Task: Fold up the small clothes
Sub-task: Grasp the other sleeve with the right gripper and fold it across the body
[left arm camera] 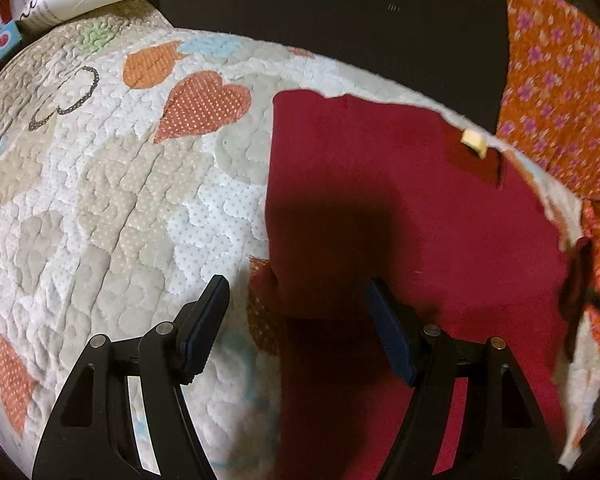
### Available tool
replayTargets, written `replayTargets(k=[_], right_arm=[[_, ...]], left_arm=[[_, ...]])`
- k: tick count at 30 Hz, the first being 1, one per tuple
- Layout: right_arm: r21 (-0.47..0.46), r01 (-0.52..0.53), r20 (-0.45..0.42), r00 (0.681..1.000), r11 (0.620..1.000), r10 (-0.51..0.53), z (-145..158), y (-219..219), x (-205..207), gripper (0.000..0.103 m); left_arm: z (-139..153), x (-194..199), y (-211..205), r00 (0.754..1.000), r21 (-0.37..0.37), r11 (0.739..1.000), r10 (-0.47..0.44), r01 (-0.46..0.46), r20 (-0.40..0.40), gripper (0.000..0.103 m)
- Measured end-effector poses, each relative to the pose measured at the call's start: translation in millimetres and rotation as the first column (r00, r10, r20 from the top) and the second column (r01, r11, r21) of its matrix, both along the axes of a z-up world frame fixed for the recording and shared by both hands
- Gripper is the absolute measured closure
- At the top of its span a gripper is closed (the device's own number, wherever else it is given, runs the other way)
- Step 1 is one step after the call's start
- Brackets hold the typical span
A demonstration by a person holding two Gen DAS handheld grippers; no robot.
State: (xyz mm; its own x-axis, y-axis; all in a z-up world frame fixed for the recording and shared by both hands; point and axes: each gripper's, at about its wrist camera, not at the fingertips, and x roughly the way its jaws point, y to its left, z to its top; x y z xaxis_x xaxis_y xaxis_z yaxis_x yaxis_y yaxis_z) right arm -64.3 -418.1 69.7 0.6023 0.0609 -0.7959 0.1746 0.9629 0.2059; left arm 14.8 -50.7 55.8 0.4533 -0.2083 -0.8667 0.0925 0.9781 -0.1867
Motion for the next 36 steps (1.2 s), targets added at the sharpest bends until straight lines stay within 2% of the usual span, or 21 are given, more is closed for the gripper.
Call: replayTargets(k=[3,6,9,11,15,18,21,26,29,31,32,33,35,36], right_arm=[[-0.060,-0.026,-0.005,1.000,0.998,0.026,3.6,7.0,-32.4,0.057],[-0.115,0.067,-0.010,0.998,0.991,-0.069,-3.9,-11.7,-58.1,0.057],[-0.079,0.181,-0.042,0.982,0.980,-0.184,-14.5,-41.4,-71.2,0.057],[-0.052,0.224,-0.043,0.973,0.973,-0.226,-17.1,-54.8,-77.9,0.057],[-0.057,0.247,-0.022,0.968,0.967,-0.249,-12.9,-67.8,-76.9,0.057],[-0.020,0.236,-0.030,0.971,0.971,-0.237,-16.3,-65.3,-70.4,0.057],[-0.005,0.235,-0.042,0.971,0.972,-0.235,-22.3,-56.6,-65.4,0.057],[0.004,0.296,-0.029,0.955,0.955,-0.296,-26.4,-57.7,-48.1,0.057],[-0.007,0.300,-0.067,0.952,0.954,-0.300,-43.6,-65.2,-28.3,0.057],[0.032,0.293,-0.075,0.954,0.955,-0.291,-52.4,-72.7,-26.2,0.064],[0.025,0.286,-0.059,0.957,0.958,-0.284,-49.1,-75.6,-30.7,0.078],[-0.002,0.272,-0.044,0.961,0.962,-0.272,-42.3,-77.7,-36.5,0.097],[-0.095,0.256,-0.023,0.966,0.962,-0.259,-26.8,-82.1,-48.8,0.099],[-0.173,0.242,-0.002,0.969,0.955,-0.246,-14.0,-85.7,-58.5,0.099]], left_arm=[[10.6,-15.1,-0.8,1.000,-0.046,0.999,-0.017,0.017,0.001,0.032],[17.1,-26.2,-6.3,0.999,-0.041,0.998,-0.038,0.039,0.014,0.032],[21.2,-29.6,-15.6,0.998,-0.035,0.998,-0.058,0.058,0.022,0.032],[20.9,-27.7,-21.0,0.998,-0.039,0.997,-0.060,0.061,0.019,0.032],[14.2,-21.5,-29.3,0.998,-0.051,0.997,-0.059,0.059,-0.012,0.032],[8.8,-19.0,-35.9,0.997,-0.063,0.995,-0.073,0.071,-0.033,0.032],[7.9,-18.4,-40.9,0.996,-0.045,0.995,-0.085,0.084,-0.026,0.032],[3.5,-18.3,-43.2,0.995,-0.030,0.996,-0.091,0.090,-0.031,0.032],[3.4,-17.4,-42.4,0.995,-0.028,0.996,-0.089,0.088,-0.034,0.032],[5.1,-16.3,-41.7,0.996,-0.033,0.996,-0.085,0.084,-0.031,0.032],[5.9,-15.9,-40.7,0.996,-0.035,0.996,-0.082,0.081,-0.030,0.032],[6.2,-15.4,-39.9,0.996,-0.036,0.996,-0.080,0.079,-0.029,0.032],[5.9,-14.2,-39.2,0.997,-0.040,0.997,-0.074,0.073,-0.033,0.032],[5.8,-13.9,-38.4,0.997,-0.044,0.996,-0.074,0.072,-0.036,0.032]])
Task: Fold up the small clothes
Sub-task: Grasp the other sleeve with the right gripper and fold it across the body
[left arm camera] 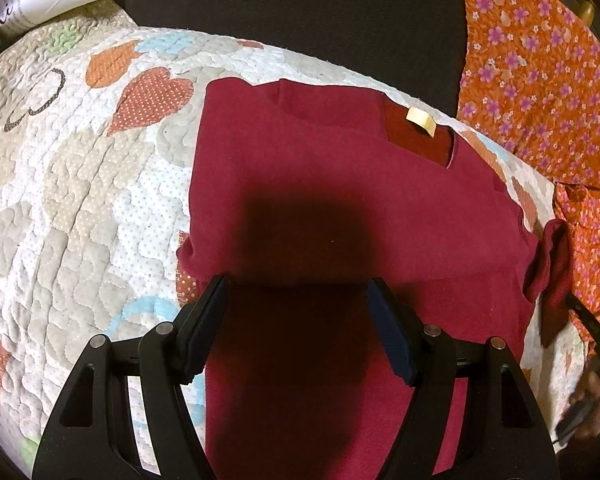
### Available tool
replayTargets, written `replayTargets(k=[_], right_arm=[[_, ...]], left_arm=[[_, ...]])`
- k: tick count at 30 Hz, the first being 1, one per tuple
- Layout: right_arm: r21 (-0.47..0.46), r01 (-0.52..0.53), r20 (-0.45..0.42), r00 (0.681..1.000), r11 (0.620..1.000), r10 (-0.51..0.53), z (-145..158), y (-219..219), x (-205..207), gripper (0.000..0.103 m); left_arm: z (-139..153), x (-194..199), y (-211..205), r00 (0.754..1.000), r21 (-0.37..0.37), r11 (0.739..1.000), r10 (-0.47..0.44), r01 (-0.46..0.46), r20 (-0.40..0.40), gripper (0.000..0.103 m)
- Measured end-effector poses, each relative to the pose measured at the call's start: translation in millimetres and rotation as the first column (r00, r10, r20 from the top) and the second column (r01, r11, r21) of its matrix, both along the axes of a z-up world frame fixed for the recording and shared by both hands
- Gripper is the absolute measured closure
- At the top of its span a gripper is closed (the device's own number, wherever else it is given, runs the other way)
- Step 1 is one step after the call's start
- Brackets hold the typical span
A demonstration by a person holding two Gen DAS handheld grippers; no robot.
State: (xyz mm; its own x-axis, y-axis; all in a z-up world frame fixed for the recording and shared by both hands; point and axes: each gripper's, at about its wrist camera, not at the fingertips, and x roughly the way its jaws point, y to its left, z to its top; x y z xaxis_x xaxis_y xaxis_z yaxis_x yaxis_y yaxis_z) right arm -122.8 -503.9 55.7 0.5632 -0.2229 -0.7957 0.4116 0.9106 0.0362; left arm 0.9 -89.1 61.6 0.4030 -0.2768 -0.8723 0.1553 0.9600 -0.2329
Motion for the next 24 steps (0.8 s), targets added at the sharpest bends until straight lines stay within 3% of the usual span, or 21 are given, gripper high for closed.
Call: replayTargets(k=[2,4,6,8,10,13,15,17,19,21,24], right_arm=[[-0.118,-0.008,-0.011,1.000,0.993,0.007,17.8,-7.3,-13.0,0.099],[-0.286,-0.011,-0.026,1.000,0.958,0.003,37.3,-12.2,-28.0,0.099],[-0.457,0.002,-0.036,0.999,0.890,-0.021,54.4,-16.3,-45.6,0.099],[-0.538,0.012,-0.029,0.999,0.843,-0.033,65.8,-20.7,-62.6,0.099],[-0.607,-0.032,-0.028,0.999,0.794,0.019,70.9,-17.4,-86.9,0.099],[-0.664,-0.198,-0.170,0.979,0.721,0.113,39.3,-16.6,-120.6,0.099],[-0.611,-0.249,-0.289,0.954,0.751,0.081,8.8,-32.3,-135.7,0.098],[-0.429,-0.225,-0.343,0.937,0.875,0.072,-15.2,-58.4,-162.9,0.098],[-0.302,-0.155,-0.266,0.961,0.941,0.073,-13.4,-72.4,-194.7,0.093],[-0.230,-0.097,-0.211,0.976,0.968,0.048,-6.4,-82.6,-218.9,0.081],[-0.071,0.004,-0.098,0.995,0.997,-0.011,5.9,-100.5,-244.1,0.077]], left_arm=[[0.3,-0.7,0.7,1.000,-0.007,1.000,0.000,0.000,-0.004,0.032],[2.1,-2.0,1.2,1.000,-0.007,1.000,0.002,-0.002,0.000,0.032],[3.9,-3.3,2.4,1.000,-0.008,1.000,0.006,-0.006,0.005,0.032],[5.5,-4.4,5.2,1.000,-0.013,1.000,0.013,-0.013,0.009,0.032],[6.2,-5.2,8.6,1.000,-0.019,1.000,0.024,-0.024,0.007,0.032],[5.2,-4.7,10.3,0.999,-0.025,0.999,0.036,-0.036,-0.002,0.032],[3.8,-4.1,11.2,0.999,-0.034,0.999,0.042,-0.043,-0.013,0.032],[3.7,-4.7,11.2,0.999,-0.043,0.998,0.039,-0.039,-0.020,0.032],[3.9,-5.2,9.5,0.999,-0.035,0.999,0.034,-0.034,-0.017,0.032],[2.9,-4.6,8.0,0.999,-0.031,0.999,0.032,-0.032,-0.020,0.032],[1.3,-3.5,5.3,0.999,-0.037,0.999,0.033,-0.034,-0.028,0.032]])
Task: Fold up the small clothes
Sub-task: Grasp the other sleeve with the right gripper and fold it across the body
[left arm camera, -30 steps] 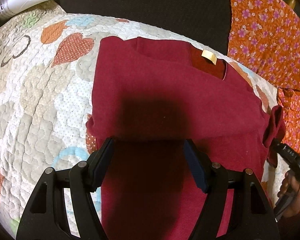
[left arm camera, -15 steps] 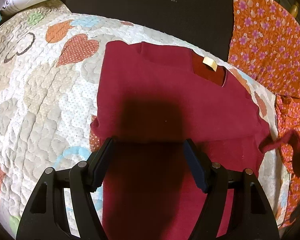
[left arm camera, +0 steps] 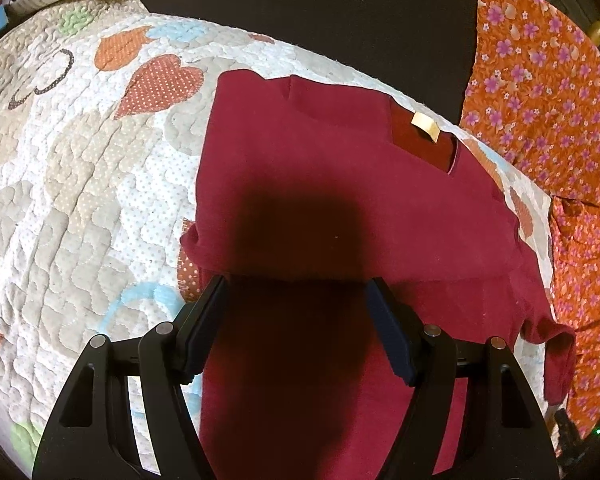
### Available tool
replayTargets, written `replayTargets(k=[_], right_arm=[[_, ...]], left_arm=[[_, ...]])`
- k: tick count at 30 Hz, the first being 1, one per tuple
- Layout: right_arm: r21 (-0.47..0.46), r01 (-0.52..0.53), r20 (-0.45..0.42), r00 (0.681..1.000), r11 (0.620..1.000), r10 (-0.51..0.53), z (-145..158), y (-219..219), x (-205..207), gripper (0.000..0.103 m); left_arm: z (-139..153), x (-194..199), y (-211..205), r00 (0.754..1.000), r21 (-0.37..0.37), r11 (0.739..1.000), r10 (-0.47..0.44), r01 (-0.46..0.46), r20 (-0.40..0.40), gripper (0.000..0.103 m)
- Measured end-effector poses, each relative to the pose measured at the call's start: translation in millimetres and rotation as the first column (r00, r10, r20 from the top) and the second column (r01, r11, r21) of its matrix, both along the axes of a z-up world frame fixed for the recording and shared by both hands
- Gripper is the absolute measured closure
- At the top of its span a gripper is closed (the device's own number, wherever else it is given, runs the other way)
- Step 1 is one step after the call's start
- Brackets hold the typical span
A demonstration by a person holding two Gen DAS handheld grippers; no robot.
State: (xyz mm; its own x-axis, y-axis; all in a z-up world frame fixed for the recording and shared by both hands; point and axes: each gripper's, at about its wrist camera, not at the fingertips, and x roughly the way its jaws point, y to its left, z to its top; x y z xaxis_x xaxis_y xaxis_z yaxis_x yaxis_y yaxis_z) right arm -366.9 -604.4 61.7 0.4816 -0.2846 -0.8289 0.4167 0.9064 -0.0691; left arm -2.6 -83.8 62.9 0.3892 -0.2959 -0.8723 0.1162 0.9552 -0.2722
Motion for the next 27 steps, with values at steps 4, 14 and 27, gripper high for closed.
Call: replayTargets(k=[4,14,27], right_arm=[[0.219,0.153,0.143,0.972,0.964,-0.187,8.9,-25.8,-5.3,0.074],[0.458,0.252,0.021,0.956,0.852,-0.294,-29.7,-47.1,42.2,0.073],[0.274,0.143,0.234,0.949,0.951,-0.210,67.3,-37.9,61.7,0.098]], left_arm=[[-0.5,-2.1,-4.0,1.000,0.010,1.000,-0.013,0.013,0.003,0.032],[-0.9,-1.2,-6.2,1.000,0.007,1.000,-0.025,0.025,-0.001,0.032],[10.3,0.8,8.4,1.000,-0.035,0.999,0.012,-0.011,0.005,0.032]])
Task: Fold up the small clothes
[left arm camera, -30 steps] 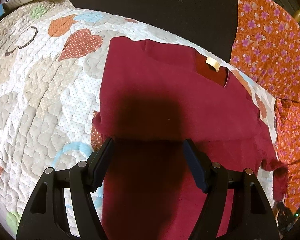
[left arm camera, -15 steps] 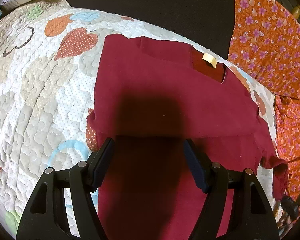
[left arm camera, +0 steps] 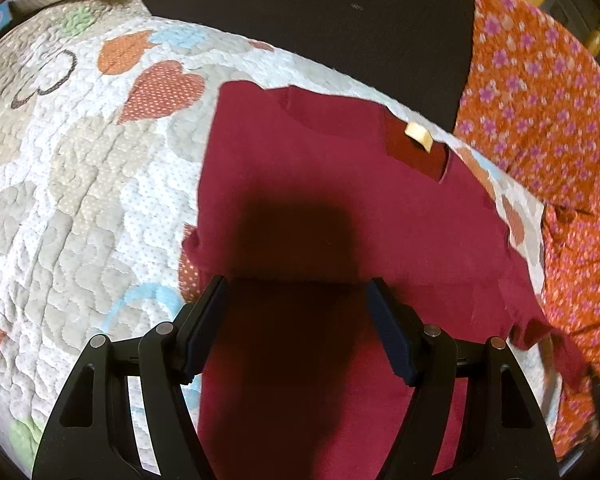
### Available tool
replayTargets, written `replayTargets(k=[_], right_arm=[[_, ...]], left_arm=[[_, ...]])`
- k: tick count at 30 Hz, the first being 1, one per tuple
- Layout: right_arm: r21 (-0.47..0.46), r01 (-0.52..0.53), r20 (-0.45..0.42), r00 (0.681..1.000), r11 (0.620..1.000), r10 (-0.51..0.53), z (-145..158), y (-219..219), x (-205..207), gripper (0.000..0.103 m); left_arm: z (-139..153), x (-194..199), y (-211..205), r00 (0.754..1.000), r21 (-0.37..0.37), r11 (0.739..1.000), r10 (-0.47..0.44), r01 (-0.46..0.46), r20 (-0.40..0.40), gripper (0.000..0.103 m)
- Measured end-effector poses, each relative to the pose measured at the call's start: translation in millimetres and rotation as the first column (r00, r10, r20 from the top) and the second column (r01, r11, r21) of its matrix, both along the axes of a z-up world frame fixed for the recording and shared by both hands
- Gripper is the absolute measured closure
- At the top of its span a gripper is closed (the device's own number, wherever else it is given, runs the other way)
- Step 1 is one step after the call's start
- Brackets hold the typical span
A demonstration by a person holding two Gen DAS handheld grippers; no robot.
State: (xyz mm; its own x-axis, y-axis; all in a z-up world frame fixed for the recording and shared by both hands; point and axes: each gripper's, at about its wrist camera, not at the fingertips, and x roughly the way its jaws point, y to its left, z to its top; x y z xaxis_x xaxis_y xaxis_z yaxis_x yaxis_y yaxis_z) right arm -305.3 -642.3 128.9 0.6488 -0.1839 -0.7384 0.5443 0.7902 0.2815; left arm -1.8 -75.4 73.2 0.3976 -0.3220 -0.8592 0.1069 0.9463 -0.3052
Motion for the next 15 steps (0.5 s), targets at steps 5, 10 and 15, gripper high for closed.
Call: replayTargets(k=[5,10,15], right_arm=[[-0.052,-0.034,0.216,0.975,0.998,0.044,97.4,-0.3,32.5,0.098],[-0.112,-0.235,0.265,0.929,0.966,0.257,147.5,70.1,105.8,0.098],[-0.095,-0.467,0.261,0.841,0.879,0.474,152.0,173.6,188.1,0.098]], left_arm=[[4.3,0.2,5.8,1.000,-0.024,1.000,0.017,-0.017,0.000,0.032],[10.5,0.7,7.7,1.000,-0.045,0.999,0.016,-0.016,0.007,0.032],[17.8,3.8,20.1,0.999,-0.080,0.996,0.051,-0.049,0.012,0.032]])
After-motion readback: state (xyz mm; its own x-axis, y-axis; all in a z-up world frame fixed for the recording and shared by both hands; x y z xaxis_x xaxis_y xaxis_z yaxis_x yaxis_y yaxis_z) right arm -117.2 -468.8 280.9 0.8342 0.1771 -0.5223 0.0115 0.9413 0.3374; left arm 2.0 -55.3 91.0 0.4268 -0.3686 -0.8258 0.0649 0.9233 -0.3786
